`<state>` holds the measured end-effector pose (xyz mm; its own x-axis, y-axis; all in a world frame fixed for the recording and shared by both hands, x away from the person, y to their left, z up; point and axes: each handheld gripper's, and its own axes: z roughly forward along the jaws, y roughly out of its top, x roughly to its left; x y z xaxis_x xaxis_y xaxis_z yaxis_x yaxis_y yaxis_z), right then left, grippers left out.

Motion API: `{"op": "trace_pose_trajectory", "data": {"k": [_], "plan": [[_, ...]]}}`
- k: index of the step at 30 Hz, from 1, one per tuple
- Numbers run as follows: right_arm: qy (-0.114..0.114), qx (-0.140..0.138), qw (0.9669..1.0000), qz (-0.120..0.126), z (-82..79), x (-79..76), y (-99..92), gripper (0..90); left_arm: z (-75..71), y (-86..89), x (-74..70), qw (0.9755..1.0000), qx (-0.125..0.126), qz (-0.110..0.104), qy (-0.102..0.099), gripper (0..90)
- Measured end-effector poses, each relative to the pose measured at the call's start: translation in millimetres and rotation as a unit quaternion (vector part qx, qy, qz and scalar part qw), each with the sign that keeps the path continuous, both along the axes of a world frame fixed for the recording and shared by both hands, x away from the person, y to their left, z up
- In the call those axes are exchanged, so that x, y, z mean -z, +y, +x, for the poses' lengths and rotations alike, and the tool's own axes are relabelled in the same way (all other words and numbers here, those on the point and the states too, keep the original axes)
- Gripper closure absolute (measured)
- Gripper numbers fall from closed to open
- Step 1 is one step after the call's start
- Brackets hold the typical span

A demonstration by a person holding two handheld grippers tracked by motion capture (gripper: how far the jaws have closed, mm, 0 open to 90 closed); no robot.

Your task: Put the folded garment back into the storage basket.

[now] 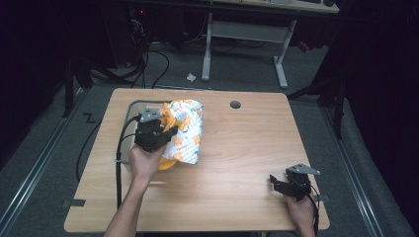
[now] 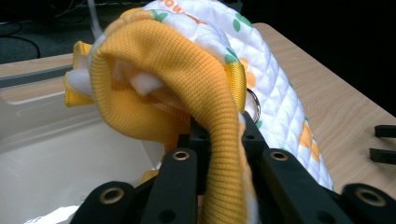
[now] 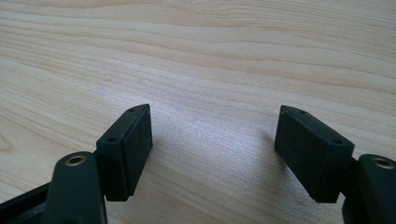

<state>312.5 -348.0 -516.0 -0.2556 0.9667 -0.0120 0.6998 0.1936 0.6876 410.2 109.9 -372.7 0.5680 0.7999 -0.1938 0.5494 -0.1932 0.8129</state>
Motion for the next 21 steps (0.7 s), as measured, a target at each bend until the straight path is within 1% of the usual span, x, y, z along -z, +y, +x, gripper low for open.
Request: {"op": "trace_pose_trajectory", "data": {"k": [3, 5, 9, 13, 14, 17, 21], "plan": [[0.0, 0.0, 1.0, 0.0, 0.1, 0.0, 0.0, 28.0, 2.3, 7.2, 0.6, 1.0, -0.008, 0.003, 0.002, 81.1], [0.0, 0.0, 1.0, 0.0, 0.0, 0.0, 0.0, 28.0, 3.1, 11.3, 0.8, 0.9999, -0.014, 0.006, 0.0, 81.0], [0.0, 0.001, 1.0, 0.0, 0.1, 0.1, -0.1, 28.0, 6.2, 17.6, 1.9, 0.9997, -0.018, 0.014, 0.004, 81.1], [0.0, 0.001, 1.0, 0.0, 0.1, 0.0, 0.0, 28.0, 10.1, 23.1, 1.4, 0.9996, -0.024, 0.013, 0.006, 81.1], [0.0, 0.001, 1.0, 0.0, 0.1, 0.0, -0.1, 28.0, 11.3, 24.5, 0.9, 0.9995, -0.025, 0.017, 0.005, 81.0], [0.0, 0.001, 1.0, 0.0, 0.1, 0.0, -0.1, 28.0, 13.7, 28.7, 0.2, 0.9994, -0.03, 0.018, 0.004, 81.0], [-0.001, 0.001, 1.0, 0.0, 0.1, 0.1, 0.0, 28.0, 17.6, 34.5, 1.8, 0.9992, -0.035, 0.018, 0.007, 81.0]]}}
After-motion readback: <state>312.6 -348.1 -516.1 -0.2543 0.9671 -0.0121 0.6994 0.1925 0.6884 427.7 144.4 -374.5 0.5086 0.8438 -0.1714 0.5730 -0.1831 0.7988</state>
